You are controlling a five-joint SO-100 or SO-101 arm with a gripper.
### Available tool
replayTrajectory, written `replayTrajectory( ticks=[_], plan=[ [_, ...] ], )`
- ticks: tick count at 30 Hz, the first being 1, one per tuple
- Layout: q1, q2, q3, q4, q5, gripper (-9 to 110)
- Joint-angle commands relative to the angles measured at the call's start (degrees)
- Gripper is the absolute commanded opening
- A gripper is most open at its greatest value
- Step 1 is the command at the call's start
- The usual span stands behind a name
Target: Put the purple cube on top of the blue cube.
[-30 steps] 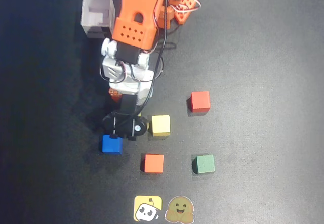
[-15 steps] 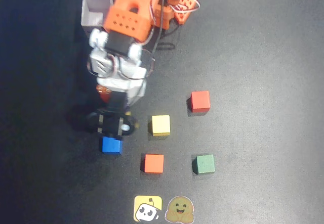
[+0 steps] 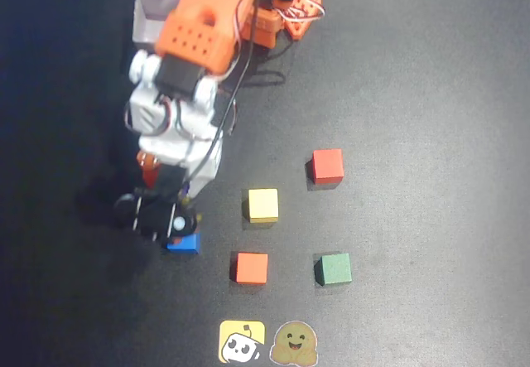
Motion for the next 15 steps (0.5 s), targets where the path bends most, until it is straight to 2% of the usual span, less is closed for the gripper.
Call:
replayTrajectory(
  ticks=[1, 9, 15],
  plan=[
    [-0.2, -2.4, -5.1, -0.8, 0.2, 9],
    [-0.9, -10.4, -11.9, -0.1, -6.1, 9],
    [-2.2, -12.0, -12.8, 1.0, -5.1, 9]
  ],
)
